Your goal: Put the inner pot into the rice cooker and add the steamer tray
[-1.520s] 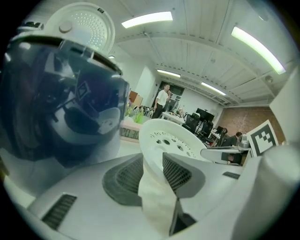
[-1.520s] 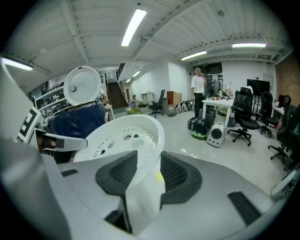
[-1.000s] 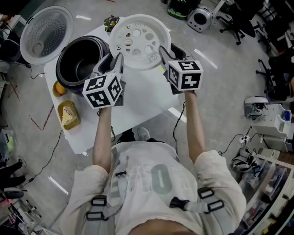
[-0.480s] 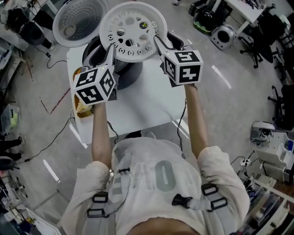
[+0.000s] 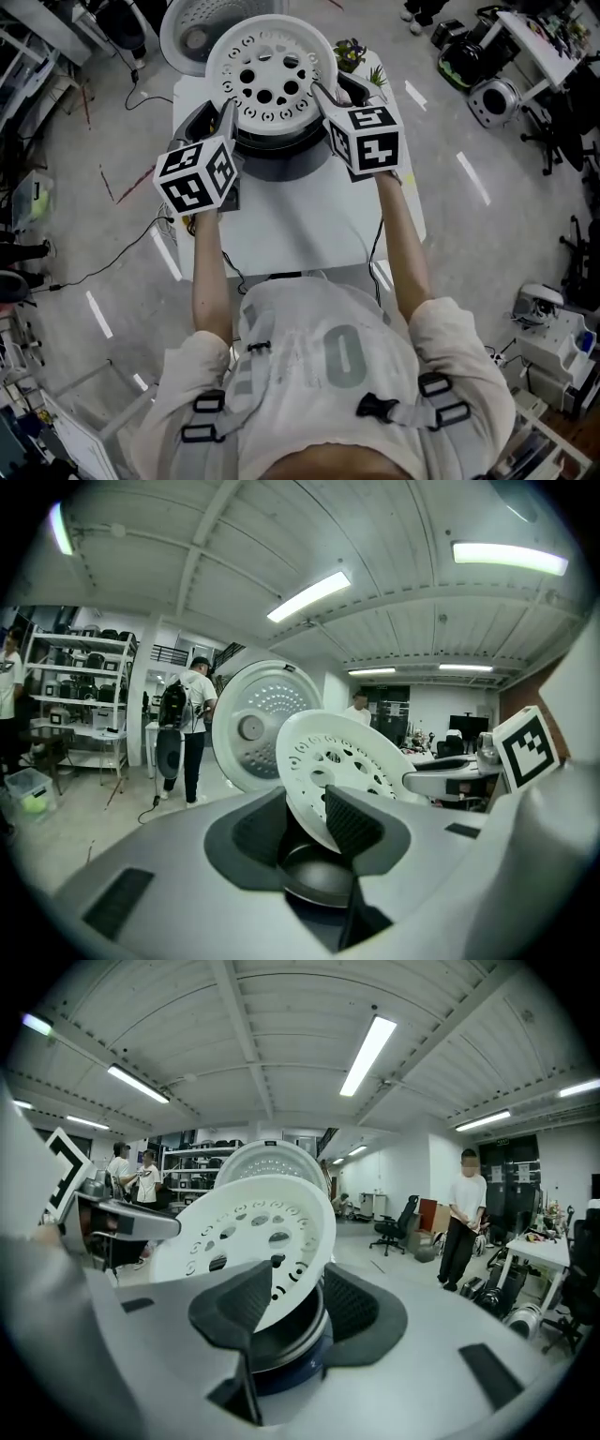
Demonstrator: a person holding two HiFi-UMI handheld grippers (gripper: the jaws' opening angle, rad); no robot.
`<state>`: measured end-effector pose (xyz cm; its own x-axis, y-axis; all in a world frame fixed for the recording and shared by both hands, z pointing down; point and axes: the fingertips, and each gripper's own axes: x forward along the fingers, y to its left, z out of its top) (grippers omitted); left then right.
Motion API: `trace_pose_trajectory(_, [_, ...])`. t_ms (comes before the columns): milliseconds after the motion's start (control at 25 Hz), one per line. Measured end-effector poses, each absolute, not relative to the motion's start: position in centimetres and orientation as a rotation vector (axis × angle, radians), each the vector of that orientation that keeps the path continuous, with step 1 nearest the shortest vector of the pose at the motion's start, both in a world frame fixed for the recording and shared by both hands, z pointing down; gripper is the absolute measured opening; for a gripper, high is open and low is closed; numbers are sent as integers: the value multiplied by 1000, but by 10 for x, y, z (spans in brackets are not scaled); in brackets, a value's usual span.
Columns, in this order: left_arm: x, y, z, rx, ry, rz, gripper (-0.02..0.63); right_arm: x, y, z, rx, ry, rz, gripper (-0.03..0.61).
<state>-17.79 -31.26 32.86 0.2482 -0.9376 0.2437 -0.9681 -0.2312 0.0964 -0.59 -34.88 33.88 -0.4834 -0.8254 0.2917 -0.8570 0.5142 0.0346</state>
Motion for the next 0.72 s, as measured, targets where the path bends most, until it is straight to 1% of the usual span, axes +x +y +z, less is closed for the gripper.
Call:
trace_pose_trajectory(360, [-207, -321, 371, 2178, -1761, 291, 140, -37, -361, 378, 1320, -2421, 216, 186])
trace_pose_trajectory(720, [-207, -327, 392, 2149, -1715, 350, 140, -37, -367, 399, 1304, -2359, 238, 187])
